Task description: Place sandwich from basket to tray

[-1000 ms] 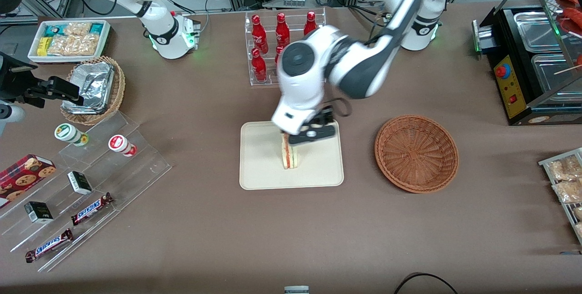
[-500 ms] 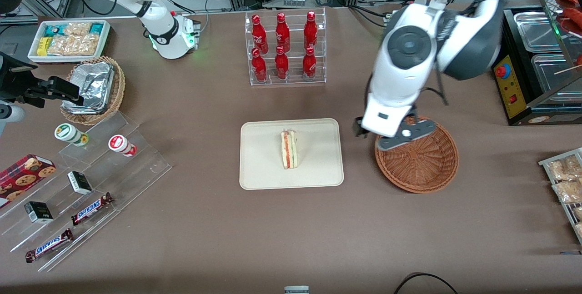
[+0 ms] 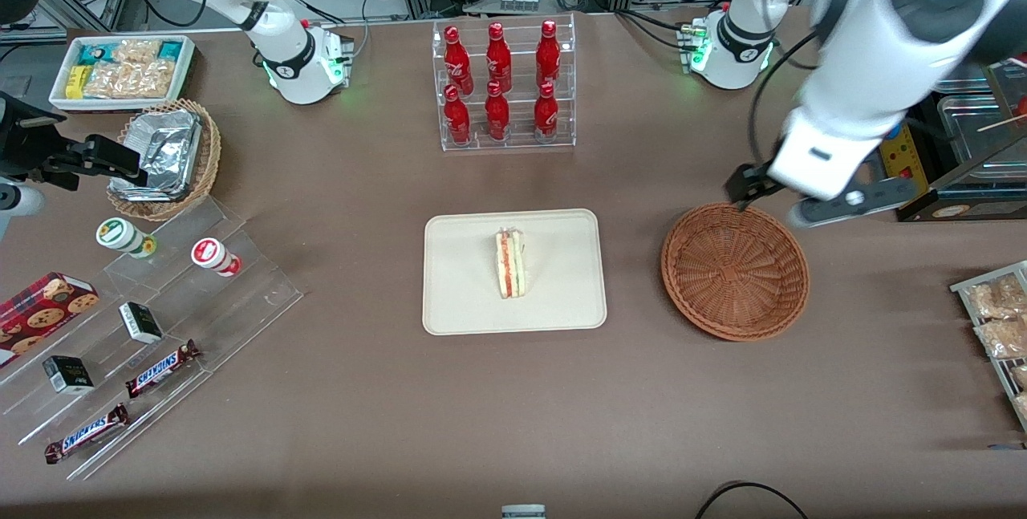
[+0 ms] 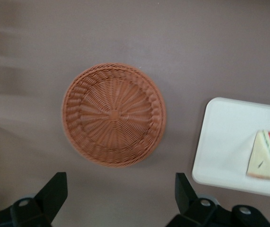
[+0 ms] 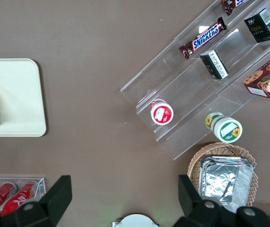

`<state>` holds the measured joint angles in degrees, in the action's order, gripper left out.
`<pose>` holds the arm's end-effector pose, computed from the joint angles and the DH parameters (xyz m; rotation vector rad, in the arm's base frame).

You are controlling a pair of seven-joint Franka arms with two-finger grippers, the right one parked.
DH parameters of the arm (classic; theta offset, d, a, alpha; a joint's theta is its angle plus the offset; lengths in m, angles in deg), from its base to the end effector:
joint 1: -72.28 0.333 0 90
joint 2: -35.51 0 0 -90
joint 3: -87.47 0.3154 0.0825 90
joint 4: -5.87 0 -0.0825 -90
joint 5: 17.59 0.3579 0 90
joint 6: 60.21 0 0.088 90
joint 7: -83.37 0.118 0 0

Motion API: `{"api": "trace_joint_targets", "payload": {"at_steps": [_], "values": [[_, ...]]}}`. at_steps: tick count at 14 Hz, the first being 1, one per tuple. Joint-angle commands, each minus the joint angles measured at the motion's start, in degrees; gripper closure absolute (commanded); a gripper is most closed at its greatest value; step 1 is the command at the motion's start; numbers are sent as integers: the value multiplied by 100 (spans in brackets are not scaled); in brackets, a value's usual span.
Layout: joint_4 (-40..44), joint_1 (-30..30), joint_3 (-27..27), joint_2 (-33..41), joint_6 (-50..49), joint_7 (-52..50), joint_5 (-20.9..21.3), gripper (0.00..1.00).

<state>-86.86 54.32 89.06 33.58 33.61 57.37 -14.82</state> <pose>0.5222 -0.1480 0.5795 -3.0800 -0.2539 -0.0063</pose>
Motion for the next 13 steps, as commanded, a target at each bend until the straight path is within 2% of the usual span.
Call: {"api": "trace_joint_targets", "payload": {"at_steps": [1, 3, 5, 7, 8, 13], "values": [[-184, 476, -71, 368, -223, 1049, -206, 0], [-123, 757, -79, 395, -312, 1544, -215, 0], [61, 1108, -210, 272, -295, 1598, -302, 0], [289, 1940, -1068, 97, -303, 1616, -443, 0], [325, 2102, -1273, 26, -312, 1616, -418, 0], [343, 2068, -1266, 8, -286, 1624, -382, 0]]}}
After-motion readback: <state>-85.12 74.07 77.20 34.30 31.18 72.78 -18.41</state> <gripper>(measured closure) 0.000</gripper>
